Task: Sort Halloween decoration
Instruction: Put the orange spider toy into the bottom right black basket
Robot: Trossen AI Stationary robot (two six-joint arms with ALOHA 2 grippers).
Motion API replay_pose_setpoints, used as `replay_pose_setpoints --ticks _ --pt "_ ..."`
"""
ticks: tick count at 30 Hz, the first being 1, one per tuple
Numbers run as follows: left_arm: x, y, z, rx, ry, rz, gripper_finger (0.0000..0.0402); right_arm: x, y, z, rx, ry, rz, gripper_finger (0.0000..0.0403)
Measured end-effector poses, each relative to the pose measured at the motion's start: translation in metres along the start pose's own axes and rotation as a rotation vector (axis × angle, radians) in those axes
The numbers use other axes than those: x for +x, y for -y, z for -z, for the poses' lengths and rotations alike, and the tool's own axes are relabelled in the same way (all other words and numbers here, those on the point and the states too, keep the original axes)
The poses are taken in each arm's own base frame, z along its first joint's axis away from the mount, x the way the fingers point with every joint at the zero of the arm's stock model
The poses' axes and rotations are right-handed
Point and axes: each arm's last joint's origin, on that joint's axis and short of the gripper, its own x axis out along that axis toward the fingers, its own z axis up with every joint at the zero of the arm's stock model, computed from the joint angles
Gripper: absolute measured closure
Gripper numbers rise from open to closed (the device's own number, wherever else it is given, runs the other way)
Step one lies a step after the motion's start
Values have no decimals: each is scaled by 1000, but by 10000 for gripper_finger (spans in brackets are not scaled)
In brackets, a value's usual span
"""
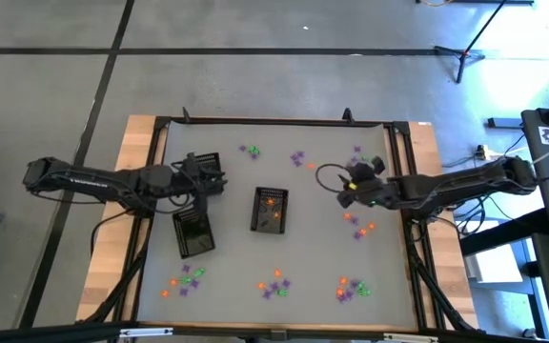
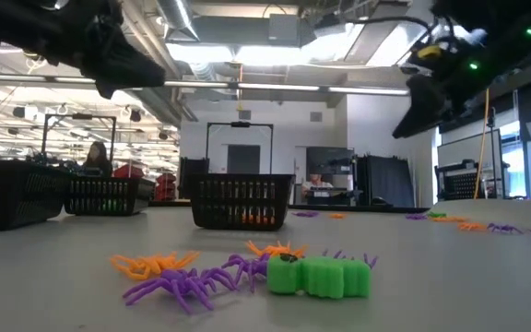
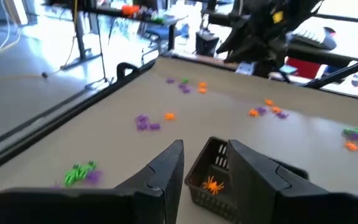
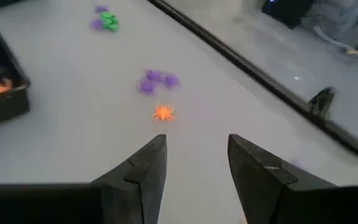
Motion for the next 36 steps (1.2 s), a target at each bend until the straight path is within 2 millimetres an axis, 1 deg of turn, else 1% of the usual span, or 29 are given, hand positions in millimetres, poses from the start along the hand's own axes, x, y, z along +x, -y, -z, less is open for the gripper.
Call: replay_pose_setpoints --ticks 4,7,9,11,14,16,19,27,36 --pt "-2 -1 8 25 62 14 286 -2 10 22 64 21 -127 236" --pt "-3 -3 15 6 125 16 286 -3 14 36 69 -13 -229 236" --pt "-4 -4 17 2 155 3 286 -3 14 41 64 -47 -296 236" --pt "-4 -4 14 -1 184 1 286 -4 12 43 56 -86 -362 236" --pt "-5 -4 14 -5 192 2 286 -4 9 45 63 -144 -458 236" --pt "-5 -4 14 -5 193 3 286 -3 7 47 61 -182 -493 236" --pt "-4 -4 15 -2 184 6 286 -2 7 52 56 -239 -500 236" --pt "-4 -4 15 -1 181 13 286 6 7 70 42 -437 -422 236" --pt "-4 -4 15 -1 181 13 286 18 -1 81 -5 -534 -378 236"
